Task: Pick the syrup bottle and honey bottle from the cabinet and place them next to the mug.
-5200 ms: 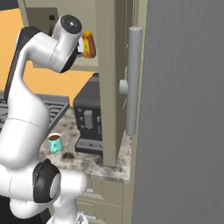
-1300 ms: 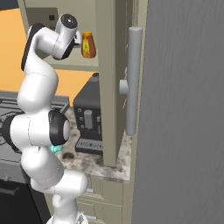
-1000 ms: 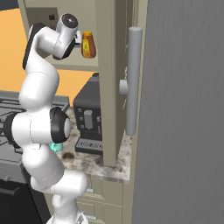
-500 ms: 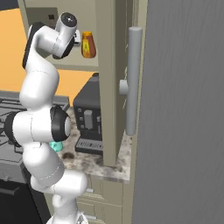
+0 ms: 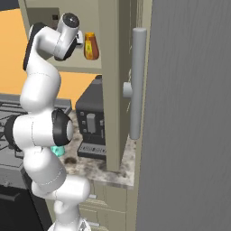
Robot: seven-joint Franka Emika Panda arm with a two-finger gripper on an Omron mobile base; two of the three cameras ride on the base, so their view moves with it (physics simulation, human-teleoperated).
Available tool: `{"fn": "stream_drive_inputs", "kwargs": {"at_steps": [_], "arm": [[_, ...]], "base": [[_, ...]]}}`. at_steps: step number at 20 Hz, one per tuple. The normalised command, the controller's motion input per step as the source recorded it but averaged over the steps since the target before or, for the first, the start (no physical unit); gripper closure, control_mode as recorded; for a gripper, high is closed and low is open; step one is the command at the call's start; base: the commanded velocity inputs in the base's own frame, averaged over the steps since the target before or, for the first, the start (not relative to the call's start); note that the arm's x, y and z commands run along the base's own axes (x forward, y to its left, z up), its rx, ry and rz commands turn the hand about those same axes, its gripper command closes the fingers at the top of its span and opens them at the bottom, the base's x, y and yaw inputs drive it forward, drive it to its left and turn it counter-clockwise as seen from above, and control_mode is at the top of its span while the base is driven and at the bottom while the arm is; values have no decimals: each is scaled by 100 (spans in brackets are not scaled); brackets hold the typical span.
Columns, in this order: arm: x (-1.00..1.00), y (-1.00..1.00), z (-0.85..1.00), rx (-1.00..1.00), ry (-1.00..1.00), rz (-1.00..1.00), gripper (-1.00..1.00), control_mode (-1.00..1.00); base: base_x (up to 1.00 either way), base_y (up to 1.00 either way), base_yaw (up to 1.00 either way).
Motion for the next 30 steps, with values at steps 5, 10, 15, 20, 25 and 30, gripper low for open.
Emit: {"fn": "stream_drive_inputs", "kwargs": {"at_steps": [5, 10, 15, 20, 25, 30], "arm": [[-28, -1, 0, 0, -4, 0, 100, -100], [-77, -22, 0, 0, -16, 0, 100, -100], [-83, -39, 0, 0, -13, 0, 100, -100], [-84, -15, 0, 0, -1, 0, 100, -100], [-88, -2, 0, 0, 0, 0, 100, -100], [-91, -4, 0, 0, 0, 0, 100, -100]], "base": [[0, 0, 0], [0, 0, 0], [0, 0, 0], [0, 0, 0], [0, 0, 0], [0, 0, 0]]}}
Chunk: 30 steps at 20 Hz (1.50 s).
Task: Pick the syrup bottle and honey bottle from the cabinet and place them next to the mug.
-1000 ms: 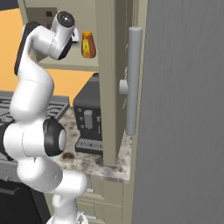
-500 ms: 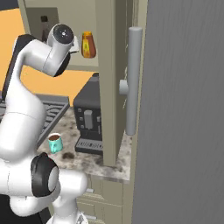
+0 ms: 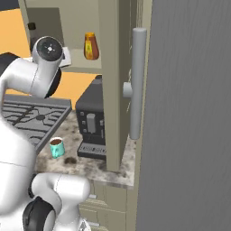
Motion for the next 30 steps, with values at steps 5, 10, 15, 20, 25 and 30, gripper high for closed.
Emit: {"fn": "stream_drive_inputs", "kwargs": {"at_steps": [5, 10, 15, 20, 25, 30], "arm": [[-76, -10, -11, 0, 0, 2, 100, -100], [-41, 0, -39, 0, 0, 15, 100, -100], [-26, 0, -38, 2, 0, 25, 100, -100], [-22, 0, -41, 2, 0, 27, 100, -100], [-20, 2, -32, 0, 0, 23, 100, -100], [-20, 5, -37, 0, 0, 20, 100, -100]], "base": [[0, 0, 0], [0, 0, 0], [0, 0, 0], [0, 0, 0], [0, 0, 0], [0, 0, 0]]}}
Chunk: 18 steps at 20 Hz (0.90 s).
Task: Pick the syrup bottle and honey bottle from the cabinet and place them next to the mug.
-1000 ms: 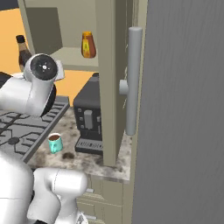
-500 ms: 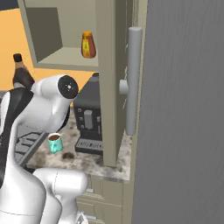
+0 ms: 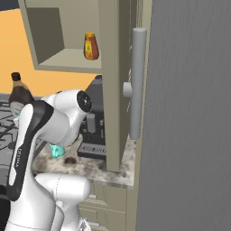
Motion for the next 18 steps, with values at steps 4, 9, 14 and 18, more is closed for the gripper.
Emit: {"fn": "stream_drive_inputs", "kwargs": {"at_steps": [4, 9, 14, 18], "arm": [[-15, 0, -38, 0, -1, 12, 100, -100], [-11, 0, -38, -1, -3, 4, 100, -100], [-1, 5, -42, -2, -4, 0, 100, -100], [0, 20, -37, -8, -2, -5, 100, -100]], "base": [[0, 0, 0], [0, 0, 0], [0, 0, 0], [0, 0, 0]]}}
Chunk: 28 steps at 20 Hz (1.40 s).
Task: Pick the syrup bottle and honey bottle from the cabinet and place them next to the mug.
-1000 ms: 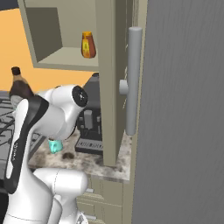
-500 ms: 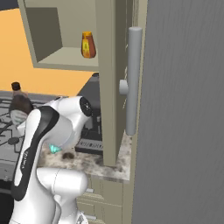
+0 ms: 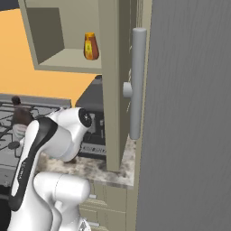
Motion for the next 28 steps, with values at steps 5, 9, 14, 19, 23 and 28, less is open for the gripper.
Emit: {"fn": "stream_drive_inputs", "kwargs": {"at_steps": [5, 9, 14, 19, 23, 28], "arm": [[1, 1, -29, -3, 0, -1, 100, -100], [0, 0, -35, 0, 0, 0, 100, -100], [0, 0, -50, 0, -4, 0, 100, -100], [6, 0, -52, 0, -7, 1, 100, -100], [6, 0, -36, 0, -12, 2, 100, -100], [2, 0, -36, 0, -10, 1, 100, -100]], "base": [[0, 0, 0], [0, 0, 0], [0, 0, 0], [0, 0, 0], [0, 0, 0], [0, 0, 0]]}}
